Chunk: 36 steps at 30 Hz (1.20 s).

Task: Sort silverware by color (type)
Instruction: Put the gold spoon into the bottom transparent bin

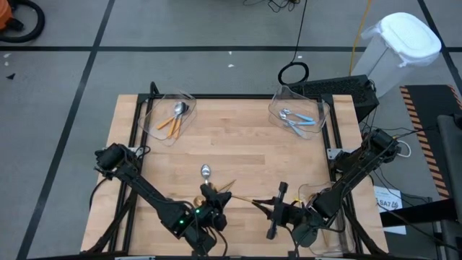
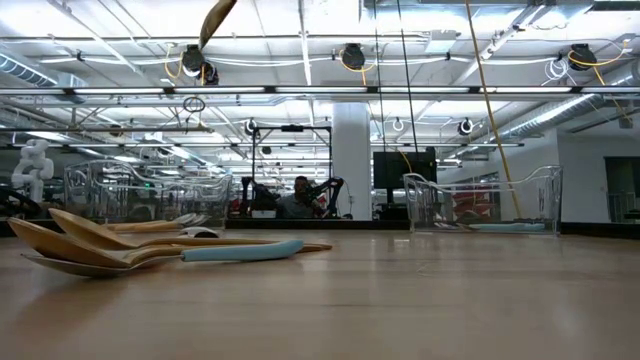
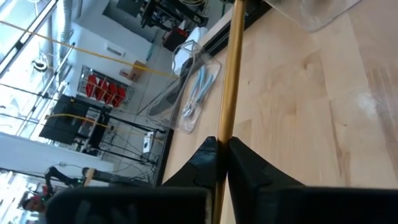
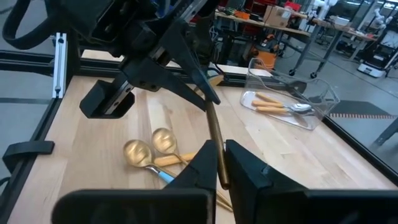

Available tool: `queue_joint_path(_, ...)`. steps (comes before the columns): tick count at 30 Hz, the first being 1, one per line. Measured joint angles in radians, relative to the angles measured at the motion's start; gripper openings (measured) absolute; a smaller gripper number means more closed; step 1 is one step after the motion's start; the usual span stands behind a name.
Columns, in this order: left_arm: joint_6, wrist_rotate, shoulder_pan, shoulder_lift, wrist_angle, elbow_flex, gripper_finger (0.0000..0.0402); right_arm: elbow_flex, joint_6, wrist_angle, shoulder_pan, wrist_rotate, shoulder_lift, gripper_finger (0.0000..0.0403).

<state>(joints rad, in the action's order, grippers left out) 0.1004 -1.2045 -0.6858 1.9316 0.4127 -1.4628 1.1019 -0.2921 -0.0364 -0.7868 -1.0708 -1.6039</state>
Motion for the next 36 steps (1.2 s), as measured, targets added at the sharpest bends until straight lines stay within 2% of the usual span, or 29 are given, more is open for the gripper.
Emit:
queue_joint_path(7,0.003,0.005,-0.004,0.000,-0.001,0.000,0.0031,0.000,0.011,0.003,0.000,-0.001,0.000,0.0014)
queue_joint_path(13,0.015,-0.011,-0.011,0.000,-0.011,-0.001,0.0033,0.000,0.010,0.007,0.003,-0.002,-0.002,0.0074)
queue_joint_path(16,0.018,-0.011,-0.010,0.000,-0.007,-0.001,0.0034,0.000,0.009,0.005,0.006,-0.002,-0.002,0.0089)
queue_joint_path(36,0.026,-0.005,-0.010,0.000,0.002,-0.001,0.0035,0.000,0.025,-0.028,0.008,0.002,-0.002,0.0059)
